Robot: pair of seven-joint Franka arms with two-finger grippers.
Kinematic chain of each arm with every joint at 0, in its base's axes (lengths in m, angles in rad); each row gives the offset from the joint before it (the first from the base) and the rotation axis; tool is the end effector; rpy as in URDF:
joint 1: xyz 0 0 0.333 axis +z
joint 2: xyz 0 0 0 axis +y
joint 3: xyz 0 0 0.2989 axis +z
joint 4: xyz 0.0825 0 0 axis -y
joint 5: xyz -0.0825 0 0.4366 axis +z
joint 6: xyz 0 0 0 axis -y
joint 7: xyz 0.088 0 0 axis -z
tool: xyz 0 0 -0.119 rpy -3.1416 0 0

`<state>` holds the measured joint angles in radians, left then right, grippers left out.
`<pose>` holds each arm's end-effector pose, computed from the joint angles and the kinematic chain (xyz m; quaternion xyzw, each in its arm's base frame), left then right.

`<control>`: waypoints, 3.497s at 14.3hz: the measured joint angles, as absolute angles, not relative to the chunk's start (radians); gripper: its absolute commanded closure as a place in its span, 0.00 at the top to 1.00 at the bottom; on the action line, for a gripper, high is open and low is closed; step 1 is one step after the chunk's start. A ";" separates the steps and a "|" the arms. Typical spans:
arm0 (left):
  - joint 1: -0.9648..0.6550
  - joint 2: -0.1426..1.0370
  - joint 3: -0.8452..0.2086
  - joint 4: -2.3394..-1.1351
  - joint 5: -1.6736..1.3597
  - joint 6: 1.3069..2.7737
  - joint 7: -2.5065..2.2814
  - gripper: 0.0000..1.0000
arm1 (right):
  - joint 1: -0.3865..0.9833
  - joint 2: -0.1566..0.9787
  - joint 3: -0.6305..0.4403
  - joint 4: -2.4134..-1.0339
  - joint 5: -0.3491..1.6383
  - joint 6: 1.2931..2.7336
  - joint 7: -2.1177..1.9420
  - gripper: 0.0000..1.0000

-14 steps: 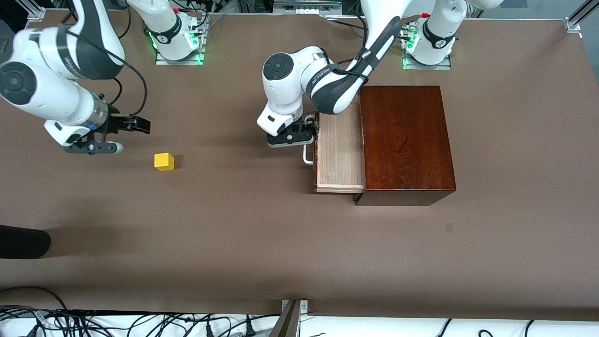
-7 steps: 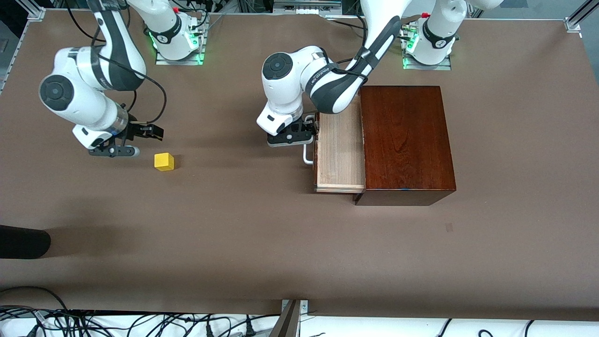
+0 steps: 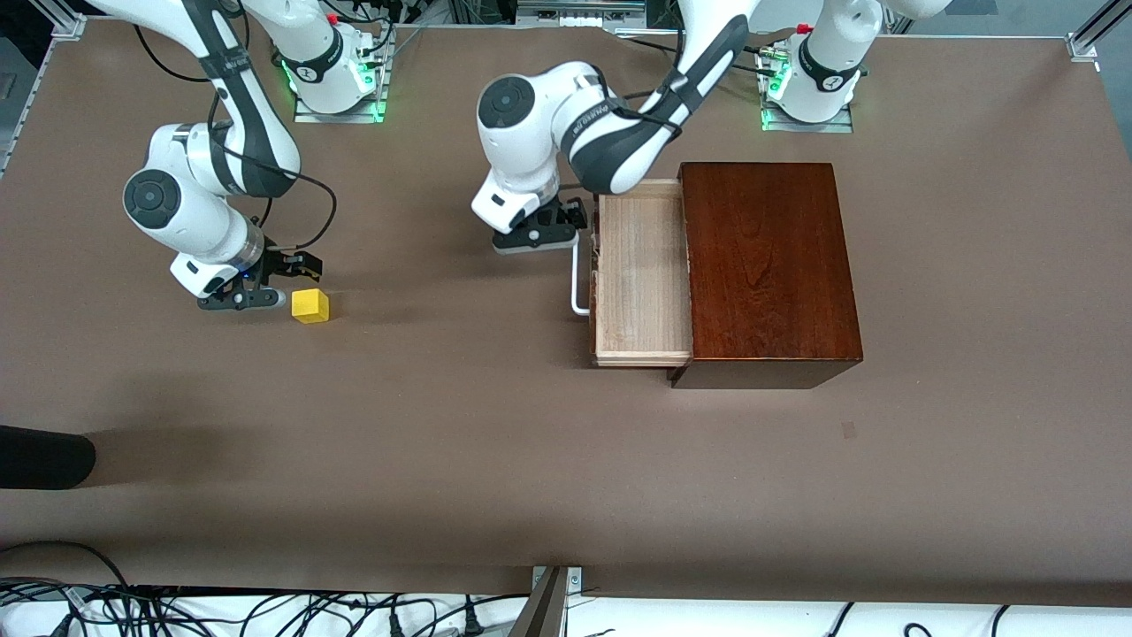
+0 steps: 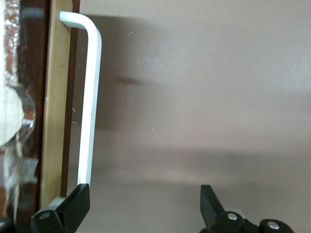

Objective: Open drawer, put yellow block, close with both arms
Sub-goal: 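Reach the right gripper to the yellow cube while the left gripper holds, then grasp the yellow cube with the right gripper while the left gripper withdraws, then carry the yellow cube with the right gripper over the open drawer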

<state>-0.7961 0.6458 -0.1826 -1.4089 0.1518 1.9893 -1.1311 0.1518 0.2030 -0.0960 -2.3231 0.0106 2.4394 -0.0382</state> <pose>0.4454 -0.6054 0.2734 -0.9978 -0.0599 0.0018 0.0300 0.5373 0.0281 0.1746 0.9981 0.0433 -0.0428 0.0068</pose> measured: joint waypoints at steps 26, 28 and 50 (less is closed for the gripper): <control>-0.192 0.079 -0.114 -1.525 0.021 1.505 -0.367 1.00 | 0.155 0.311 -0.088 -2.238 0.019 2.474 -0.064 0.12; -0.168 0.052 -0.063 -1.554 0.019 1.505 -0.256 1.00 | 0.155 0.265 -0.088 -2.131 0.035 2.249 -0.064 0.12; -0.073 0.008 0.081 -1.585 0.000 1.505 0.012 1.00 | 0.477 0.246 0.319 -1.541 0.181 1.839 1.345 0.12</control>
